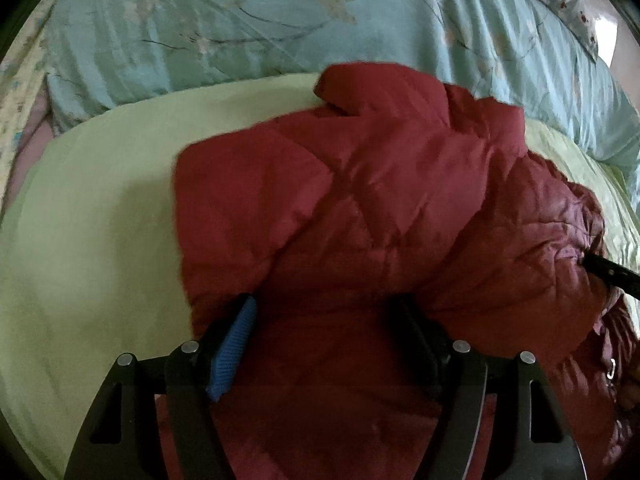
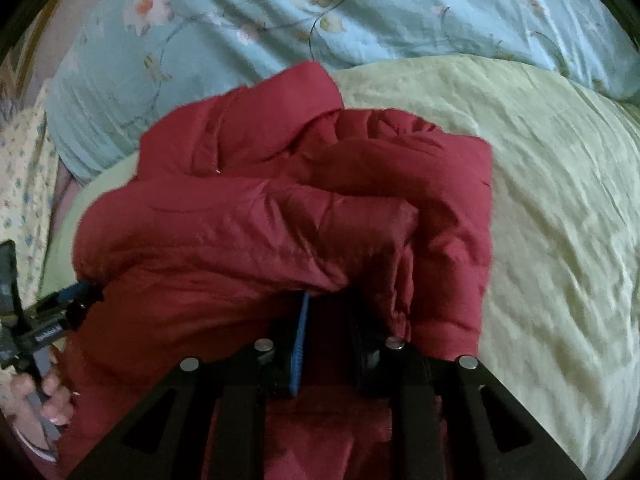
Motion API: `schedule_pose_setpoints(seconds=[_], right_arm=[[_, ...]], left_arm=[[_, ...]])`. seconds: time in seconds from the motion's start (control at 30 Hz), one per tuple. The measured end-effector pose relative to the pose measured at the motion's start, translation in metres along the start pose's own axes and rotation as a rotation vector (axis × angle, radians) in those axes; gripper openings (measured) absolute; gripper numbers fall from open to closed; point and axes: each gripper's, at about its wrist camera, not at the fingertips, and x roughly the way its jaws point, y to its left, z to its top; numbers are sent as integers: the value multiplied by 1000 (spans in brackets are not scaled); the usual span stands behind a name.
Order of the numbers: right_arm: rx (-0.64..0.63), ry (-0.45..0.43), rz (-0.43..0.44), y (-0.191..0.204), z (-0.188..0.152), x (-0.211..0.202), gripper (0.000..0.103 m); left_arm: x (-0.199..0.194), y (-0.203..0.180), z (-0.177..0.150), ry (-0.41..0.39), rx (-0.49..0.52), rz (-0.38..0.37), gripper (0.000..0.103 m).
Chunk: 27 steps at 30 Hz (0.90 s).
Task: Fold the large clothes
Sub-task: 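Open the right tool and release the folded jacket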
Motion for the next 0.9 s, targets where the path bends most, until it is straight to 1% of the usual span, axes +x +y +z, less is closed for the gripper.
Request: schedule_pose_setpoints(seconds=[0.03,0.13,0.2,0.23,0.27,0.3,0.43,0.5,0.6,0.67,0.73,0.9], right_arm=[[10,-9,18,1,-2,-10,24],[16,-31,62,3,-9,-37,24],[10,-41,73,4,-15,-53,26],[8,-43,76,4,-17,-59,31],[9,-45,80,4,-21,-65,36],[13,-47,83,3,-25,-71,37],[33,-41,95,-4,-44,-90,38],[50,-30,103,-9,-54,-98,39],[71,-30,110,-14,-68,-112,43],[81,-35,119,-16,-80,-123,48],[85,-35,121,-16,-88,-130,51],[69,-30,117,-13,-105,-149,53]], left_arm=[[-7,3,-2,-6,-12,-9,72],[-27,10,-12,-17,-41,-31,73],[-38,14,-21,-17,-54,-42,73],[-44,15,-26,-18,-57,-42,73],[-49,17,-31,-19,-59,-36,73],[-55,18,-38,-20,-60,-30,73],[-81,25,-63,-10,-81,-32,73],[-98,29,-78,-15,-92,-21,73],[-120,39,-101,-13,-121,-19,73],[-131,45,-112,-9,-142,-25,73],[-144,50,-124,-7,-164,-19,73],[-169,61,-147,-2,-174,0,73]])
